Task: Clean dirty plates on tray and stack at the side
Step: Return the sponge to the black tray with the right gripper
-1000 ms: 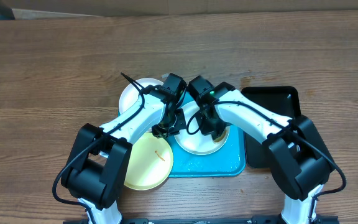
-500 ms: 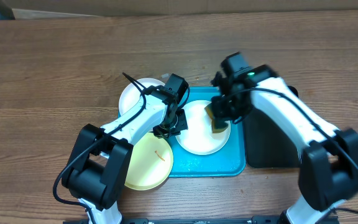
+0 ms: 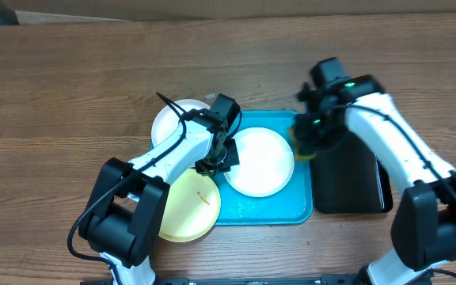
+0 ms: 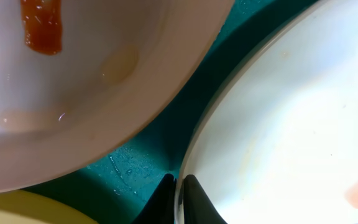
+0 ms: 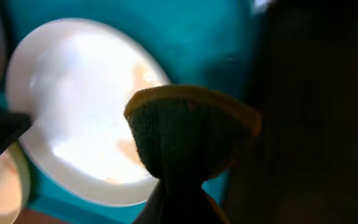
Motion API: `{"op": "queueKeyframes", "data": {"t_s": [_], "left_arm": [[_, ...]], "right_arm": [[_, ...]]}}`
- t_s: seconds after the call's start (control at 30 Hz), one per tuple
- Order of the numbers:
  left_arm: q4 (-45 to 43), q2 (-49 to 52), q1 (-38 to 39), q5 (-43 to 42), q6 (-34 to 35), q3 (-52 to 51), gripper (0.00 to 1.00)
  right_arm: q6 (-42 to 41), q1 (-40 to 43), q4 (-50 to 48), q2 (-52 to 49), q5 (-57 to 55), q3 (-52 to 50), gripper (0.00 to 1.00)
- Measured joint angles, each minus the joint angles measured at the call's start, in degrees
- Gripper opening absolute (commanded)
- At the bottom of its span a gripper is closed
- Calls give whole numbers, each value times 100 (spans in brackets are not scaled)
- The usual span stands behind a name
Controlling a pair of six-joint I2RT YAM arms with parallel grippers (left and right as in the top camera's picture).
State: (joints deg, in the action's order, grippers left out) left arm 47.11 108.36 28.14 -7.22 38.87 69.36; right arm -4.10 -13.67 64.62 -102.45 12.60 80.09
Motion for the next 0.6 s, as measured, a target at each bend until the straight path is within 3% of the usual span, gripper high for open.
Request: {"op": "queueKeyframes", "data": {"t_s": [0.27, 0.6], "left_arm": [[2, 0, 0, -2, -2, 0, 8], [-48, 0, 0, -2, -2, 0, 8]], "right_arm": [[-162, 1104, 129, 0, -813, -2, 4], [-188, 1252, -997, 0, -1204, -780, 4]]}}
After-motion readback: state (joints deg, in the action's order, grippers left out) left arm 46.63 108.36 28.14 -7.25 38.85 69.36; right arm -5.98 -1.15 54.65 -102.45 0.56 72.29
